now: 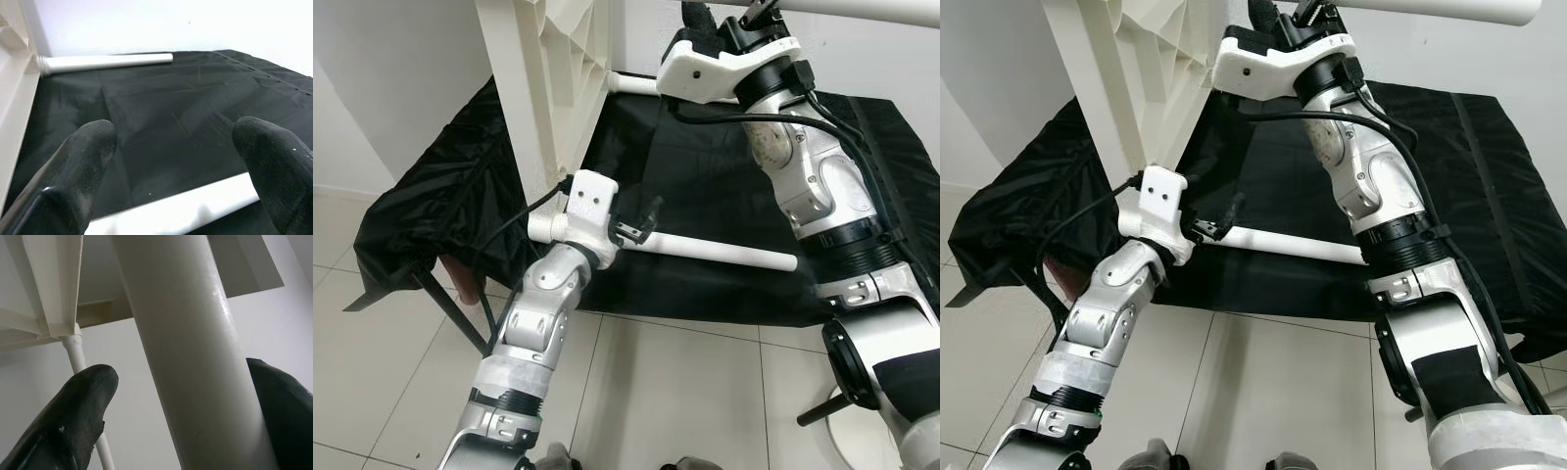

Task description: Building children table

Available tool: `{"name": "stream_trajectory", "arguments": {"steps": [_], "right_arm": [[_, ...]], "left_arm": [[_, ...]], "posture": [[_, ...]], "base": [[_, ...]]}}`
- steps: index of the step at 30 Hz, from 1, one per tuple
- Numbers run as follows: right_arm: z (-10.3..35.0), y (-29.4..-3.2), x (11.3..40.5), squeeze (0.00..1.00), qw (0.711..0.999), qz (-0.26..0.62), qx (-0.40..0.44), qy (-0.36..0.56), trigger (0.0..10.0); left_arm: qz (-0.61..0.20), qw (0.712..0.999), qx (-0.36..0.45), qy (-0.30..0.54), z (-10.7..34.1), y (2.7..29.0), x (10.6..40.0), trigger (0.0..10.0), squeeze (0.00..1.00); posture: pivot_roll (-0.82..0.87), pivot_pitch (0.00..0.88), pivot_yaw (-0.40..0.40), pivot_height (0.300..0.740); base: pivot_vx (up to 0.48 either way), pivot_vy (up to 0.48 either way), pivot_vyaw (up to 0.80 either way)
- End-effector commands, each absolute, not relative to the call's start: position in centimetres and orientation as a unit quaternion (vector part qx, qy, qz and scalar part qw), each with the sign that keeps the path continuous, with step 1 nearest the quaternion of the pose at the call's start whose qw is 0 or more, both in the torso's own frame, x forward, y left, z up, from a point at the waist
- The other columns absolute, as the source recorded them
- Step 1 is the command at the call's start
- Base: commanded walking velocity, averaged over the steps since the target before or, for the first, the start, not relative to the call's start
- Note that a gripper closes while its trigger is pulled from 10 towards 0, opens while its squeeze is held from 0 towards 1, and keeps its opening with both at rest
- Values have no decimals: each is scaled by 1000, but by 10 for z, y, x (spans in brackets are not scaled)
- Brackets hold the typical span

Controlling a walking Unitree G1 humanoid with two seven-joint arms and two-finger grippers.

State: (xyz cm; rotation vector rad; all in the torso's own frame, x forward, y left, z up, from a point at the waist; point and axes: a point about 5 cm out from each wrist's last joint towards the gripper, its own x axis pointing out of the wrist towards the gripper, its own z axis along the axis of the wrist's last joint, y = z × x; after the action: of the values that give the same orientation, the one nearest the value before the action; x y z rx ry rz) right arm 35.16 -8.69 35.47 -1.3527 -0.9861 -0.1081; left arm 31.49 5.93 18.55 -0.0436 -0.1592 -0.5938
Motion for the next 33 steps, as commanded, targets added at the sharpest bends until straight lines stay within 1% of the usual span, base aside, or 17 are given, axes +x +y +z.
{"name": "stream_trajectory", "arguments": {"steps": [1,3,4,7,9,11,12,13,14,15,17,20,21,24,25,26,33], "right_arm": [[357,-85,353,0,660,-42,-617,-427,10000],[359,-87,354,0,663,-40,-621,-416,10000],[358,-88,355,0,668,-37,-624,-403,0],[357,-92,355,0,671,-37,-633,-384,0],[357,-96,356,0,689,-42,-622,-369,0],[357,-96,356,0,689,-42,-622,-369,0],[357,-98,356,0,699,-44,-615,-362,0],[355,-99,355,0,715,-44,-601,-356,0],[355,-99,355,0,715,-44,-601,-356,0],[353,-100,354,0,724,-44,-591,-352,0],[353,-100,354,0,724,-44,-591,-352,0],[352,-101,352,0,738,-47,-575,-349,0],[352,-101,352,0,738,-47,-575,-349,0],[355,-101,349,0,743,-52,-568,-349,0],[355,-101,349,0,743,-52,-568,-349,0],[357,-101,347,0,745,-54,-566,-351,0],[360,-101,343,0,750,-58,-557,-352,0]], "left_arm": [[-283,957,-22,-60,178,56,312,10000,0],[-288,956,-28,-54,175,52,309,10000,0],[-291,955,-38,-40,171,50,307,10000,0],[-292,955,-54,-8,161,45,304,10000,0],[-281,957,-64,19,154,44,302,10000,0],[-281,957,-64,19,154,44,302,10000,0],[-261,963,-66,31,151,44,304,10000,0],[-231,966,-102,53,150,45,307,10000,0],[-231,966,-102,53,150,45,307,10000,0],[-213,966,-129,70,150,45,308,10000,0],[-213,966,-129,70,150,45,308,10000,0],[-147,968,-170,110,146,53,316,10000,0],[-147,968,-170,110,146,53,316,10000,0],[-95,960,-213,158,138,64,323,10000,0],[-95,960,-213,158,138,64,323,10000,0],[-79,952,-237,179,133,67,326,10000,0],[-54,934,-280,214,124,68,336,10000,0]], "posture": [[-102,38,-6,740],[-105,40,-8,740],[-108,44,-12,740],[-114,47,-14,740],[-114,49,-14,740],[-114,49,-14,740],[-117,52,-18,740],[-123,59,-24,740],[-123,59,-24,740],[-123,59,-24,740],[-123,59,-24,740],[-135,64,-17,740],[-135,64,-17,740],[-148,67,-7,740],[-148,67,-7,740],[-148,67,-7,740],[-169,71,11,740]], "base": [[0,0,0],[0,0,0],[0,0,0],[0,0,0],[0,0,0],[0,0,0],[0,0,0],[0,0,0],[0,0,0],[0,0,0],[0,0,0],[0,0,0],[0,0,0],[0,0,0],[0,0,0],[0,0,0],[0,0,0]]}}
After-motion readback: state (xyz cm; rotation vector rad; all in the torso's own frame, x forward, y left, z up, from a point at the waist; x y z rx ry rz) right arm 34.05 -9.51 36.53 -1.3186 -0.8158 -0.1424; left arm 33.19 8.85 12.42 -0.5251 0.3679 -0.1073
